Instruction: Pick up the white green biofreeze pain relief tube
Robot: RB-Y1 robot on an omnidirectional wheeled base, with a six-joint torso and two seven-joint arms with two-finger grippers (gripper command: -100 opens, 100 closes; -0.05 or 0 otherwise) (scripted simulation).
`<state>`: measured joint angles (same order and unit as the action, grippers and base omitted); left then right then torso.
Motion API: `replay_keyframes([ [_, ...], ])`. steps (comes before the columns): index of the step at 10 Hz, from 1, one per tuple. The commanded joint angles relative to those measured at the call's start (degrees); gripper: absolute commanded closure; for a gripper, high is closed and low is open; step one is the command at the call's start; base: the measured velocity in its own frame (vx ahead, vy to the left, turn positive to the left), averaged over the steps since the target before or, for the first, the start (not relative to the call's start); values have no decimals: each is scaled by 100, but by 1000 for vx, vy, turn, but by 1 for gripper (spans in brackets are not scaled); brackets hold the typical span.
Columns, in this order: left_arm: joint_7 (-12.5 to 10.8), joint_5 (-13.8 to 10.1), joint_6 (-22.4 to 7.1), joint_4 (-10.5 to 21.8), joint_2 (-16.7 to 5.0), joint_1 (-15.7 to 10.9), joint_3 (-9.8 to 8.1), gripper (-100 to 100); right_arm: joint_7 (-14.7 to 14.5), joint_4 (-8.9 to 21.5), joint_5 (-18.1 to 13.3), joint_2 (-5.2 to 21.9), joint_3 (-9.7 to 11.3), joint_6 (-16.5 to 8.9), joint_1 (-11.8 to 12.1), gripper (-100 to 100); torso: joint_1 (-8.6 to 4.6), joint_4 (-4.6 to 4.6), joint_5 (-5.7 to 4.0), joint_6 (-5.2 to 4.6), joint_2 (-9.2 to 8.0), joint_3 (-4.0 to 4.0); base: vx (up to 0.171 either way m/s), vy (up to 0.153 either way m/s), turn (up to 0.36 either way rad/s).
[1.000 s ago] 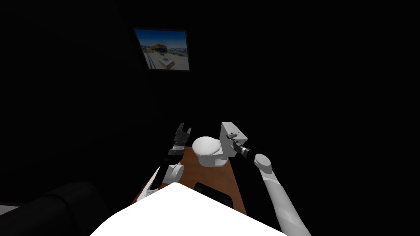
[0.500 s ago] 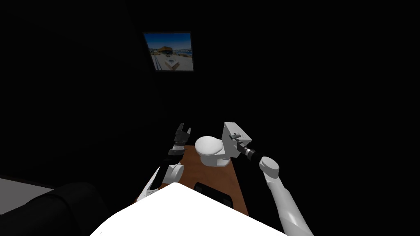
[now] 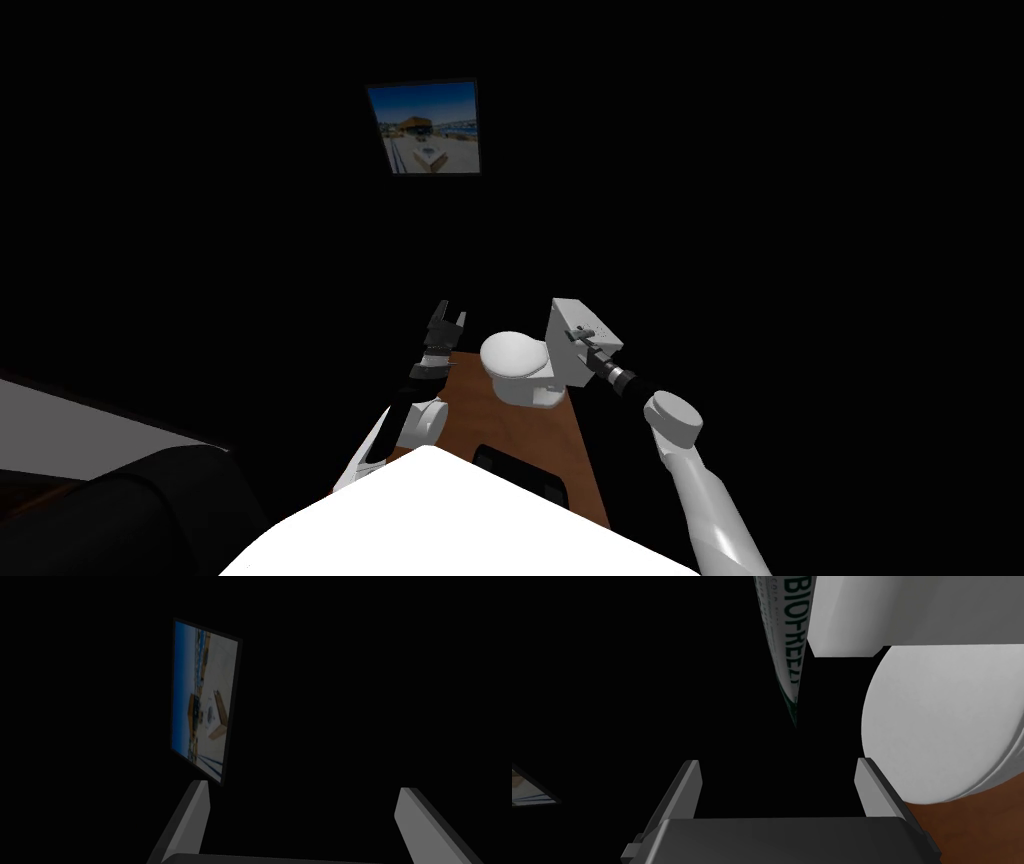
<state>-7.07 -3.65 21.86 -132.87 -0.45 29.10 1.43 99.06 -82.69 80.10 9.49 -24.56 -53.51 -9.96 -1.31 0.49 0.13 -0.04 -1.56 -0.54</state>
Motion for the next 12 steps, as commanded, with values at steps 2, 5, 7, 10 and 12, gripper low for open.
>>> replay_keyframes([
  [2,0,0,0,0,0,0,0,0,-431,174,259,-6,-298,6,-54,-100,0,0,0,0,-6,-3,-22,26,81],
  [5,0,0,0,0,0,1,-1,0,-463,174,259,-6,-298,6,-54,-100,-11,1,-2,-2,-8,-4,0,0,1],
  [7,0,0,0,0,0,0,0,0,-725,263,431,-21,-488,9,-64,-100,-24,2,-1,-1,-4,-2,10,-29,65],
  [10,0,0,0,0,0,0,0,0,-1221,433,756,-63,-847,25,-84,-100,-61,4,2,-1,-22,-9,-13,11,73],
  [12,0,0,0,0,0,0,0,0,-1471,515,908,-93,-1014,36,-94,-100,-125,6,8,2,-24,-9,0,-61,166],
])
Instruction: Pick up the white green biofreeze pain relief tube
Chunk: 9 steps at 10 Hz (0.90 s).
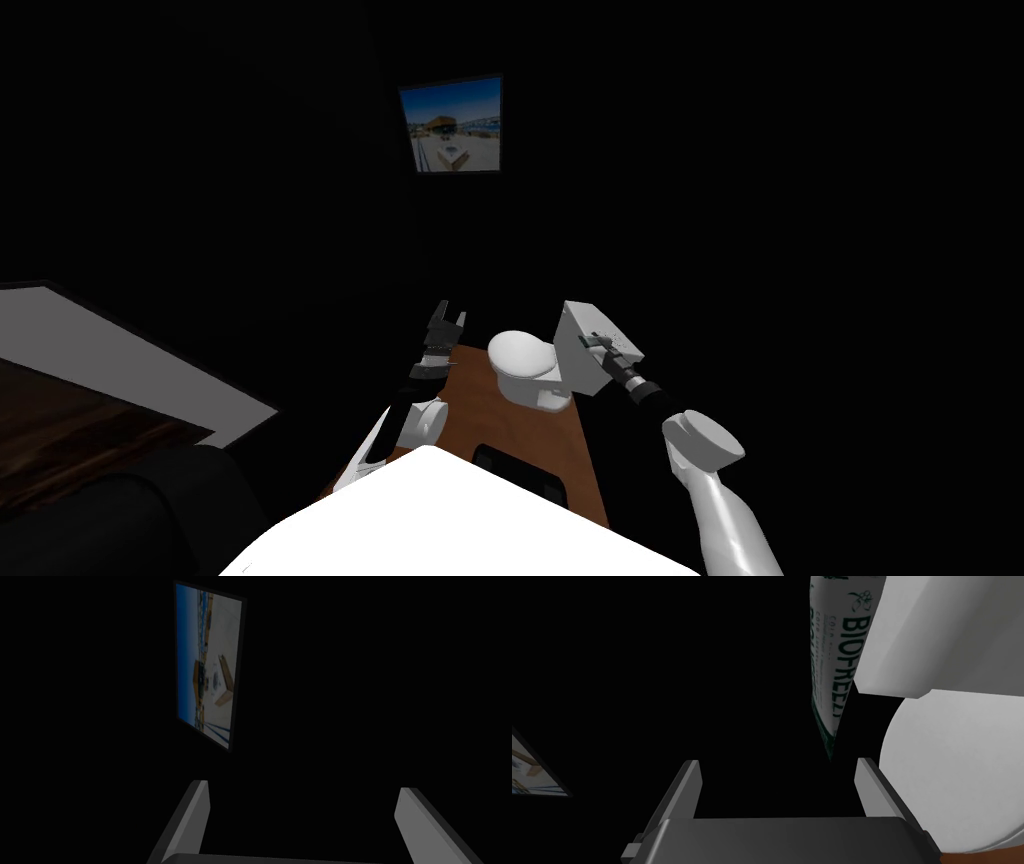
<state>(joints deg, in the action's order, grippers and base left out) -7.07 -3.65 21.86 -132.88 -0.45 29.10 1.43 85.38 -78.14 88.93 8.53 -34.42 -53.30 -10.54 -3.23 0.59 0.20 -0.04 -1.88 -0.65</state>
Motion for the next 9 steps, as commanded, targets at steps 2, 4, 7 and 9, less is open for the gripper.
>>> replay_keyframes([
  [2,0,0,0,0,0,0,0,0,-333,138,168,-38,-184,28,-45,-100,-41,2,-2,0,-4,-1,2,-32,72],
  [4,0,0,0,0,0,0,0,0,-703,286,426,-157,-466,58,-60,-100,-59,2,-5,-1,-5,-2,21,1,81],
  [7,0,0,0,0,0,1,0,0,-1093,418,638,-341,-699,89,-68,-100,-56,4,-4,-1,2,2,32,7,50],
  [9,0,0,0,0,0,1,0,0,-1384,534,794,-597,-878,121,-65,-100,-53,5,-4,-1,9,7,62,10,62],
])
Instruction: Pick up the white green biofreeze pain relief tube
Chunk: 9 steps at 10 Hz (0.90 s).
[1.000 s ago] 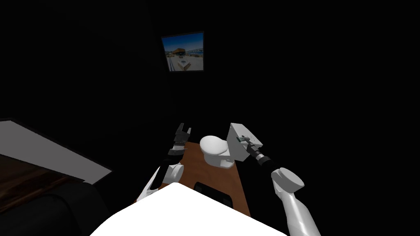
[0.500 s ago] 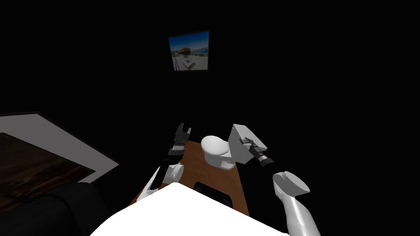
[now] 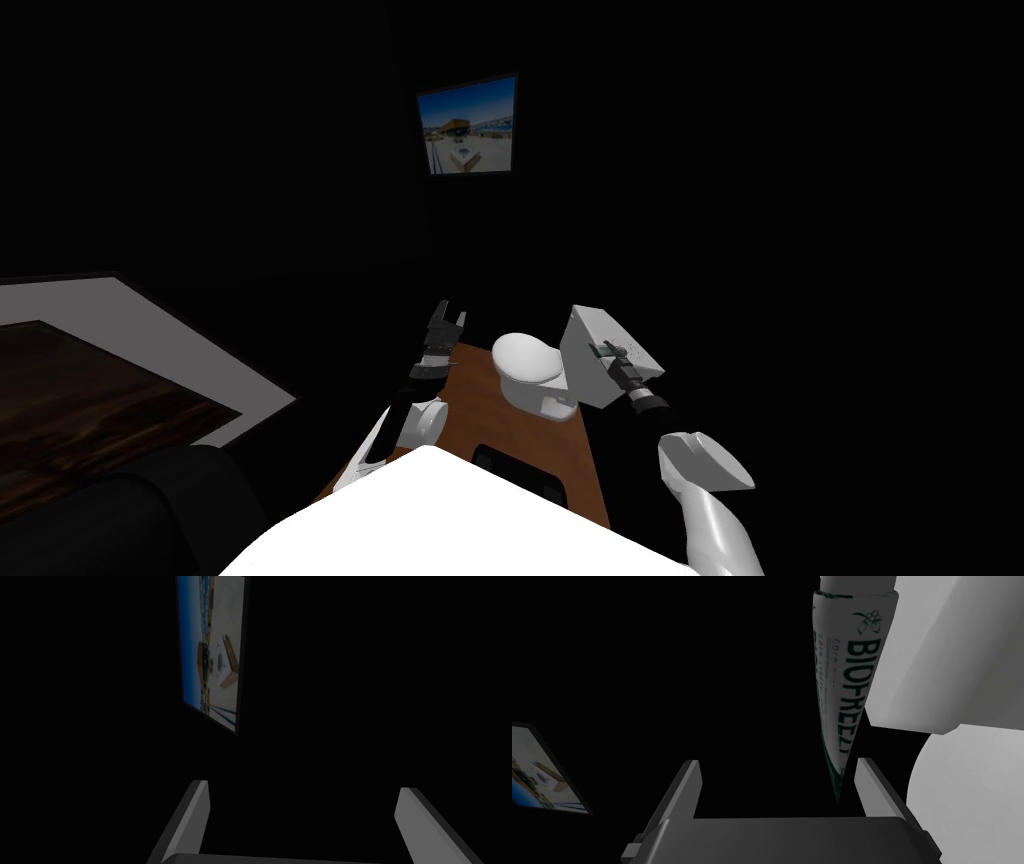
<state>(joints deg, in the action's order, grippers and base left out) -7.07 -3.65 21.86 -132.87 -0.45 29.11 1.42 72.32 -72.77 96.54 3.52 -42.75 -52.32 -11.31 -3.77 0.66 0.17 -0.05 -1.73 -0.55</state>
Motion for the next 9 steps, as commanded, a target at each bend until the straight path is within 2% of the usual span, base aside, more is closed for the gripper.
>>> replay_keyframes([
  [1,0,0,0,0,0,0,0,0,-182,48,88,-246,-112,38,19,-100,0,0,0,0,0,0,79,4,52],
  [4,0,0,0,0,0,0,0,0,-339,165,151,-610,-210,76,59,-100,-1,1,0,0,3,2,68,4,38],
  [5,0,0,0,0,0,0,0,0,-288,137,132,-533,-190,77,38,-100,0,0,0,-1,0,1,26,4,5],
  [6,0,0,0,0,0,0,0,0,-292,142,132,-542,-191,81,38,0,-3,-2,0,-2,-10,-5,5,1,-2],
  [7,0,0,0,0,0,0,0,0,-202,159,-58,-458,-112,258,-79,-100,-5,-4,0,-2,-18,-10,39,76,35],
  [9,0,0,0,0,1,0,1,0,-112,176,-248,-376,-33,436,-195,-100,43,-2,9,8,7,2,77,140,21],
])
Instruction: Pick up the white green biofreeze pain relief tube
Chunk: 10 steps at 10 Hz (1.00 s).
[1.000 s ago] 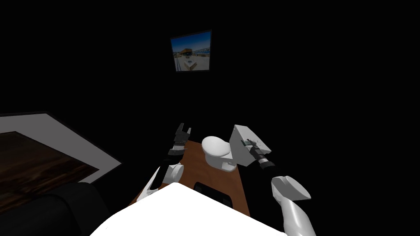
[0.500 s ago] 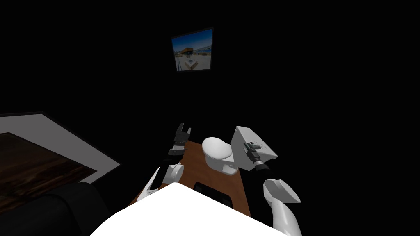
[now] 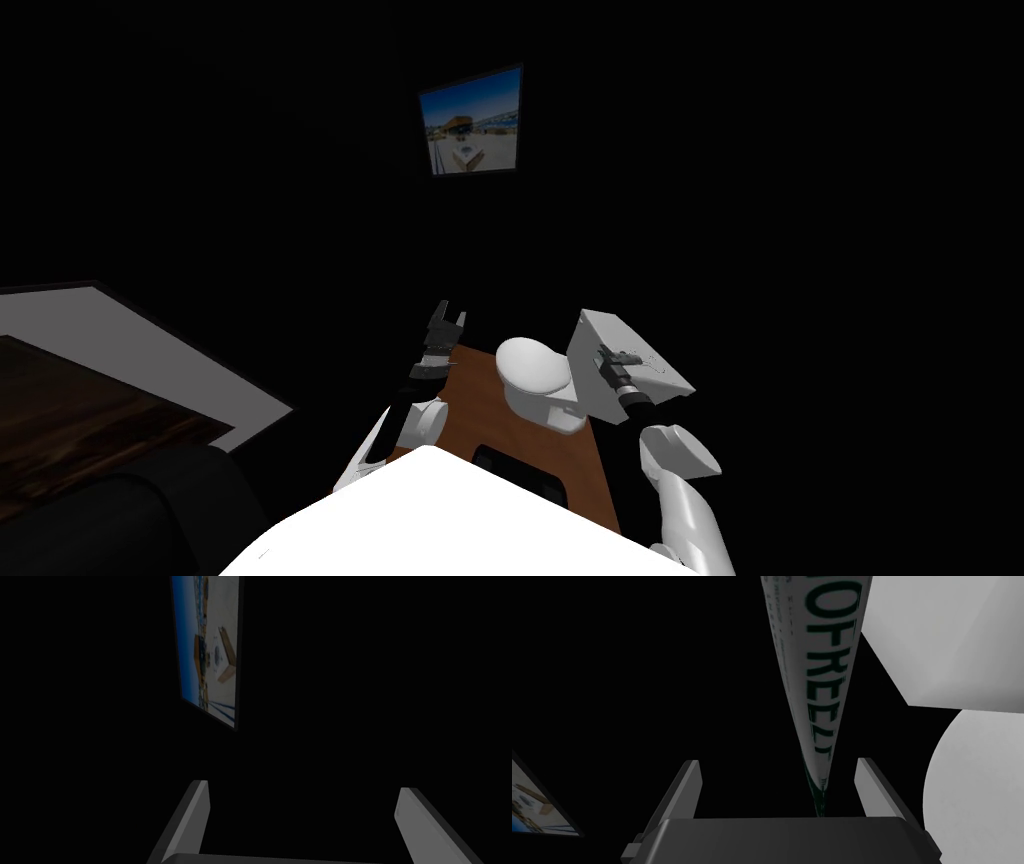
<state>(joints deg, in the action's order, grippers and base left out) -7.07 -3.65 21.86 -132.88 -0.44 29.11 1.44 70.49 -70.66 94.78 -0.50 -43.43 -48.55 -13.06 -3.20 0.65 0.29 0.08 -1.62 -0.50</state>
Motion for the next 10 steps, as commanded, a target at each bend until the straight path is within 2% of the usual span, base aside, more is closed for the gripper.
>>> replay_keyframes([
  [1,0,0,0,0,0,0,0,0,115,-26,-167,68,75,148,-78,-100,0,0,0,0,0,0,59,124,23],
  [2,0,0,0,0,0,0,0,0,58,-1,-104,44,46,97,-61,-100,-2,-1,0,3,1,0,28,49,4],
  [3,0,0,0,0,-1,0,-1,0,73,-2,-117,46,53,118,-69,100,-26,-1,-5,0,-8,-4,5,10,-1],
  [7,0,0,0,0,-1,-1,-1,0,71,-3,-115,40,61,110,-77,100,-58,-4,-12,-10,-29,-16,2,2,5],
  [8,0,0,0,0,-1,-1,-1,0,71,-2,-115,40,61,110,-76,0,-59,-4,-12,-11,-30,-16,0,0,0],
  [9,0,0,0,0,-1,-1,-1,0,3,-48,71,-36,-24,-74,67,100,-59,-5,-11,-11,-30,-17,-51,-88,-41],
  [10,0,0,0,0,-2,-1,-2,0,-42,-56,165,-77,-63,-163,125,100,-92,-5,-18,-21,-49,-26,-82,-145,-41],
])
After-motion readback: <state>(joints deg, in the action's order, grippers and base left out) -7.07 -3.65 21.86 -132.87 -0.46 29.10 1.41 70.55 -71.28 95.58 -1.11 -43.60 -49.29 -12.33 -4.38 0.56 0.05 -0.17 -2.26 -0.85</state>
